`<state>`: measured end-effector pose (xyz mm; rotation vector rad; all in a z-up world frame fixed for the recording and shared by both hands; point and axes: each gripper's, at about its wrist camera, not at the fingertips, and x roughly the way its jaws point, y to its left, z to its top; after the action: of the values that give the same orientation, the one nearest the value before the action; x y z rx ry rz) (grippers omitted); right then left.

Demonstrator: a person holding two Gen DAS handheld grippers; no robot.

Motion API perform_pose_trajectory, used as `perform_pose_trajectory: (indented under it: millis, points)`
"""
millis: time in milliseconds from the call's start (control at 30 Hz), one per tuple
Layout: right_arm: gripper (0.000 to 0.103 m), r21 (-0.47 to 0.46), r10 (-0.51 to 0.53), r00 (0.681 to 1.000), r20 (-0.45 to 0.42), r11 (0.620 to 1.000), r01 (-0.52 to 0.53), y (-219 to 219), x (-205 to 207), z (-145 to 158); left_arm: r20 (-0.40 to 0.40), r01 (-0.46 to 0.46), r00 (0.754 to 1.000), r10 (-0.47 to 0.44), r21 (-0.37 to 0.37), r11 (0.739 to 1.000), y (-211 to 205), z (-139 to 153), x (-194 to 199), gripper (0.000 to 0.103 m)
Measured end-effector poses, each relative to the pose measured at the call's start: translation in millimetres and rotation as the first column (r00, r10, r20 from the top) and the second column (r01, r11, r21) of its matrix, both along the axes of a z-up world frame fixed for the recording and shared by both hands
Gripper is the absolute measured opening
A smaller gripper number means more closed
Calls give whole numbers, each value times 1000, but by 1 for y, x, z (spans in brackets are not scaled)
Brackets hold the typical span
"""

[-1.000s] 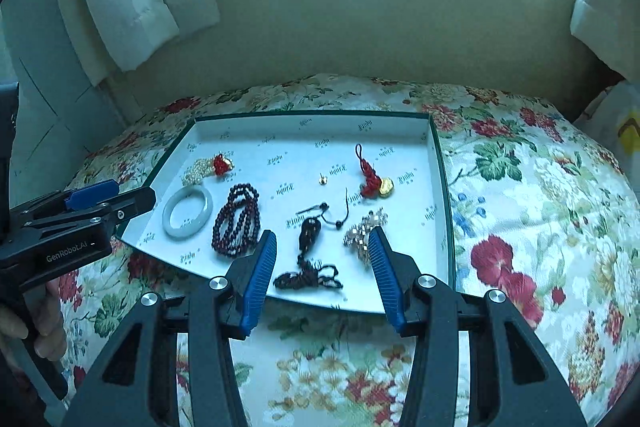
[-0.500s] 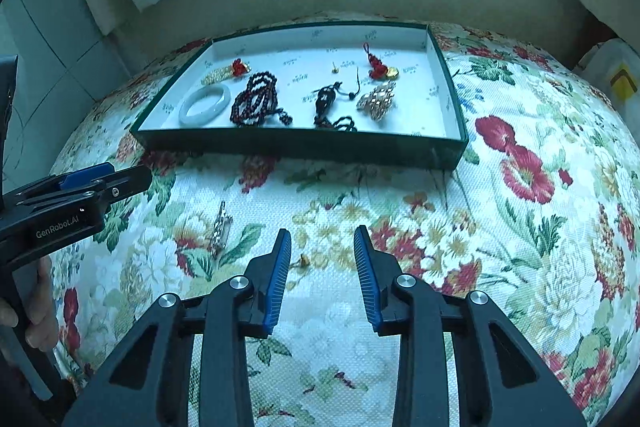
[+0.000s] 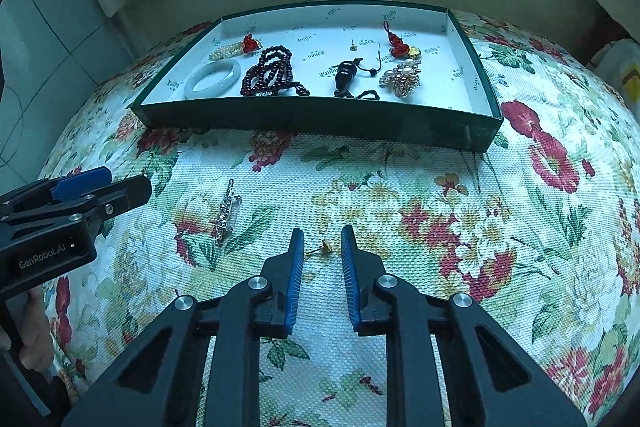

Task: Organize jewelry
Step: 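Withdraw the left tool from the tray toward the rhinestone hairpin, then close the left tool on the rhinestone hairpin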

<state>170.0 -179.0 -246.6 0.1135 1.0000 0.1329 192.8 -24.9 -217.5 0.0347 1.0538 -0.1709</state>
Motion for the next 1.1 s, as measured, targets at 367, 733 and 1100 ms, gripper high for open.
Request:
perform_pose_trajectory:
  millis: [367, 733, 1100]
  points:
    - [8, -20, 4, 1000, 8, 1000, -4, 1, -1, 0, -8, 15, 1000, -15, -5, 1000, -6, -3, -2, 65]
    - [6, -12, -16, 1000, 19, 1000, 17, -10, -7, 7, -12, 54, 998, -54, -28, 998, -19, -1, -4, 65]
    - [6, -1, -65, 998, 18, 998, 65, -33, -15, 9, -24, 133, 991, -134, -40, 990, -55, -10, 0, 61]
